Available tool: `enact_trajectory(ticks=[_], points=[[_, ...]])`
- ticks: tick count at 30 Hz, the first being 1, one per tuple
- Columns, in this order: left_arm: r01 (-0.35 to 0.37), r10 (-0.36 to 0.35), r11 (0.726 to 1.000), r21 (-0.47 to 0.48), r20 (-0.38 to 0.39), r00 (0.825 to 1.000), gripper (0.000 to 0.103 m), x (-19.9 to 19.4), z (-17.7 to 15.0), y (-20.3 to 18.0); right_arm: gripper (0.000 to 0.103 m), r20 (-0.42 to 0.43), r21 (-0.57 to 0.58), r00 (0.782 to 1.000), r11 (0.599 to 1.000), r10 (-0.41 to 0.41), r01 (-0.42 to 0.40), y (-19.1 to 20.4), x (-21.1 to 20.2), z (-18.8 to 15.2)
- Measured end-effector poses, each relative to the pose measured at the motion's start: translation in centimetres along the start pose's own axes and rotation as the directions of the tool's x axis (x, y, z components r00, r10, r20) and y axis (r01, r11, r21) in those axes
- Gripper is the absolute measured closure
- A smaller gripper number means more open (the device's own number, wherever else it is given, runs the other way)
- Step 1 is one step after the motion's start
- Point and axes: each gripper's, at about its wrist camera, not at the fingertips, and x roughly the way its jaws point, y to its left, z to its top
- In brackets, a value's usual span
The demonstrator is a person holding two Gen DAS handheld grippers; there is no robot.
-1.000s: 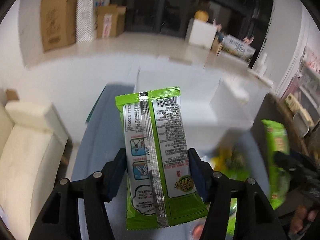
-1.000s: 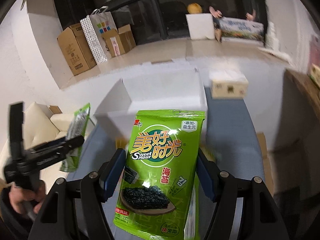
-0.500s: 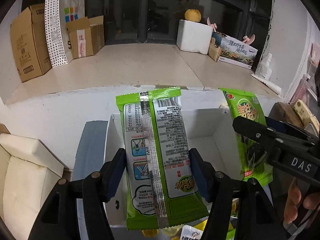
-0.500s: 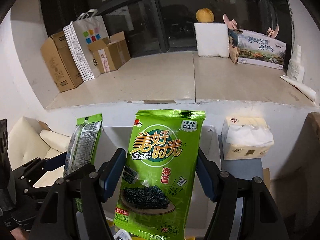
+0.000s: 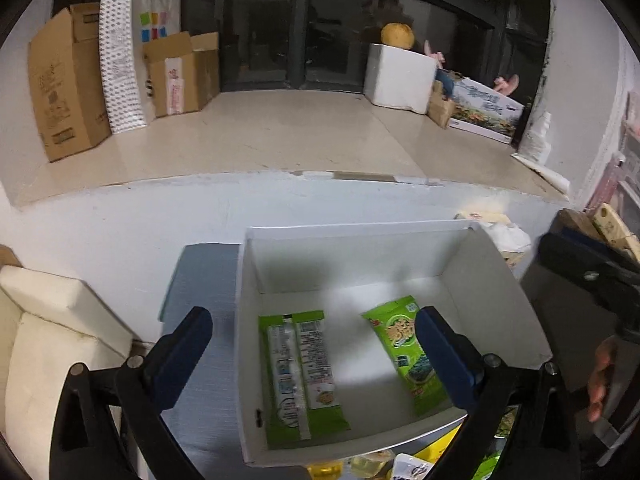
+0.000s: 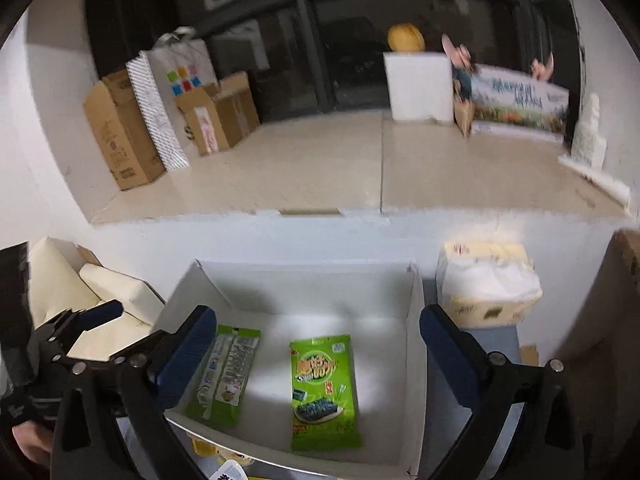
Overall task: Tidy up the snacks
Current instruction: 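Grasp the second seaweed pack with the right tool while the left tool grasps the brown jerky pack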
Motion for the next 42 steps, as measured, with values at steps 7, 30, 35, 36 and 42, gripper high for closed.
enact_trajectory(ticks=[7, 30, 35, 36, 42], points=[[-0.03, 0.03, 0.999, 0.034, 0.009, 1.0, 0.0, -2.4, -2.3, -0.3, 0.0, -0.021, 0.023, 0.999, 0.999, 0.03, -0.029, 0.1, -3.9, -1.6], [0.109, -0.111, 0.993, -0.055, -0.026, 0.994, 0.0, -11.3, -20.5, -1.0, 0.006, -0.267, -0.033, 0.948, 0.985, -0.171, 0.168, 6.2, -5.2, -21.5], [0.089, -0.09, 0.995, -0.045, -0.03, 0.995, 0.0, -11.0, -21.1, -0.6, 0.016, -0.351, -0.072, 0.912, 0.977, -0.212, 0.199, 6.8, -1.8, -22.3], [0.09, -0.091, 0.995, -0.042, -0.036, 0.995, 0.0, -10.9, -21.2, -0.6, 0.016, -0.363, -0.077, 0.907, 0.977, -0.213, 0.198, 6.9, -1.3, -22.4], [0.101, -0.104, 0.993, -0.055, -0.065, 0.992, 0.0, -9.9, -22.0, -0.1, 0.03, -0.362, -0.144, 0.889, 0.959, -0.28, 0.244, 7.2, -0.5, -22.8]])
